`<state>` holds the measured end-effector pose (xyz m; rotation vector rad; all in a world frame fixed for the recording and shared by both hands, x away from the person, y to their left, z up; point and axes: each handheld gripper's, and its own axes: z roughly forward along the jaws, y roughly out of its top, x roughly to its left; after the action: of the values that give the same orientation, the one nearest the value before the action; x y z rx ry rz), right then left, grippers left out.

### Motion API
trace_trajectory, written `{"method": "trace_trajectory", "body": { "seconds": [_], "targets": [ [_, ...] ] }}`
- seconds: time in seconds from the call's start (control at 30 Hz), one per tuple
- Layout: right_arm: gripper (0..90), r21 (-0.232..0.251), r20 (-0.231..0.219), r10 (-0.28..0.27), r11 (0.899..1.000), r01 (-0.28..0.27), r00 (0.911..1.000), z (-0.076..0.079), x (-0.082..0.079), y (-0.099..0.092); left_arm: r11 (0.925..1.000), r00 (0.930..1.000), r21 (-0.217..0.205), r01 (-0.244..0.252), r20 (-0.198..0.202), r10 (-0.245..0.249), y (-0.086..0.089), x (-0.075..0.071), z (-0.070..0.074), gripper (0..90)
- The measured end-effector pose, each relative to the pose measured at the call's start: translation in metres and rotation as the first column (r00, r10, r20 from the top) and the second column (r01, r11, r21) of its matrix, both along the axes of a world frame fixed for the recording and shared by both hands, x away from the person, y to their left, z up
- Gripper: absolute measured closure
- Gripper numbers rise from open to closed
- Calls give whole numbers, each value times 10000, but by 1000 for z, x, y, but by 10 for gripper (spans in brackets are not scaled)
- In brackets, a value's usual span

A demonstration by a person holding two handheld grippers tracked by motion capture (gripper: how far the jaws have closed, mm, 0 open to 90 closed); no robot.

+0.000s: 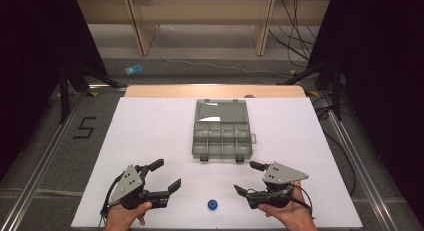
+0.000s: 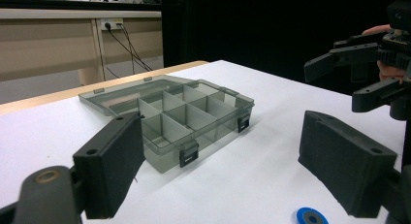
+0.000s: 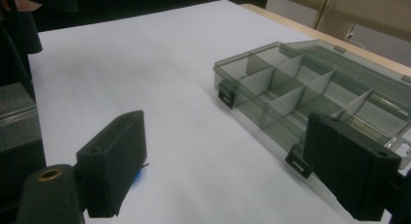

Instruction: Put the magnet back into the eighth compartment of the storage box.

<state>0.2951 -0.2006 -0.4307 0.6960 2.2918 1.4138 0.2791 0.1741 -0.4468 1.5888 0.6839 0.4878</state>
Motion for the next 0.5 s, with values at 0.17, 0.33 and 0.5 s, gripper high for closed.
{"method": "trace_trajectory", "body": {
  "seconds": [0.17,0.33,0.5],
  "targets": [
    [171,-196,-57,129,9997,-130,9999,-1,-1,3,10000,10000,-15,-5,-28,5,0,0,0,162],
    [174,-410,-191,464,9980,-471,9987,-3,-1,9,10000,10000,-16,-9,-28,9,0,0,0,162],
    [182,-820,-305,778,9934,-800,9965,-4,-3,17,10000,10000,-26,-8,-33,8,0,0,0,162]
  ]
}}
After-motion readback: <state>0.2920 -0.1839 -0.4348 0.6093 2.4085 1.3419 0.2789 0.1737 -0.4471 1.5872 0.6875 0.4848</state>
